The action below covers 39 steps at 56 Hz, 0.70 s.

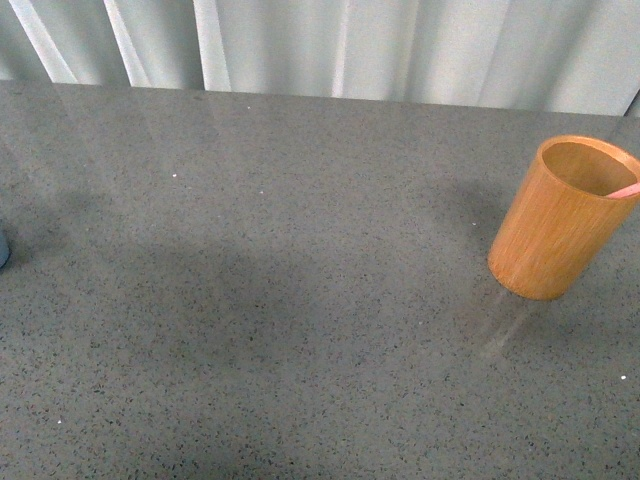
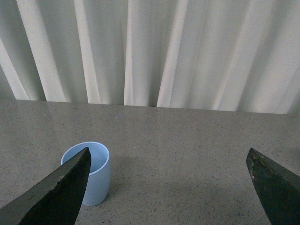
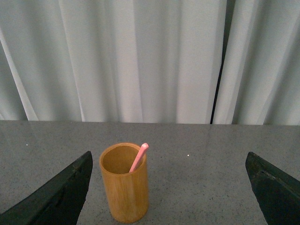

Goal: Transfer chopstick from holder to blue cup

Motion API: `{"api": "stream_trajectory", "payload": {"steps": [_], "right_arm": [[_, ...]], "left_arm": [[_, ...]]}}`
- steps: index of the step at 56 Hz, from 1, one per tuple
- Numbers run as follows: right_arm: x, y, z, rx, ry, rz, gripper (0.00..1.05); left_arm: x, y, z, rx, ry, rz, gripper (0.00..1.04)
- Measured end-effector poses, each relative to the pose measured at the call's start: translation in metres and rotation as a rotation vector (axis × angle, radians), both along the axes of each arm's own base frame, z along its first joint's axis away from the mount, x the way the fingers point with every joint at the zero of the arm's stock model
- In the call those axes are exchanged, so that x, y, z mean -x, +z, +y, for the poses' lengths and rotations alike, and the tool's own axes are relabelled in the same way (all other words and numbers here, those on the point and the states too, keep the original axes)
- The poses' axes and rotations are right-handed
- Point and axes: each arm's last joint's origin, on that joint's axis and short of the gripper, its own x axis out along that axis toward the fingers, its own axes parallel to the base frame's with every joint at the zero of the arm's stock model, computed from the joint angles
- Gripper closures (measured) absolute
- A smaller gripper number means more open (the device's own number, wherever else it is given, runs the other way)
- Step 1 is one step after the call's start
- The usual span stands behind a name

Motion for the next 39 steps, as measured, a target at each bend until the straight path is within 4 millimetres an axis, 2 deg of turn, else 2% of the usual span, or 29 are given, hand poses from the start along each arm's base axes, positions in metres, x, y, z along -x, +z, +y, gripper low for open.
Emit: {"api": "stream_trajectory", "payload": {"steps": [28,31,34,35,39], "right_arm": [[0.0,0.0,0.0,0.0,0.0,0.0,0.1],[0.0,0.0,0.0,0.0,-0.001,0.0,0.1],[0.0,0.0,0.0,0.0,0.001,0.0,0.1],[0.0,0.0,0.0,0.0,0.003,0.0,0.1],[0.0,0.0,0.0,-0.002,0.001,0.0,0.1]], "left_arm": [[0.0,0.0,0.0,0.0,0.0,0.001,0.07],[-0.001,-0.001,-0.001,0.043,-0.071,0.162,0.07],[-0.007,0.006,-0.002,0.144,-0.135,0.457,0.07],[-0.014,0.011,-0.001,0.178,-0.126,0.553,0.07],[-0.042,0.028,0.004,0.221,-0.086,0.625,0.07]]}}
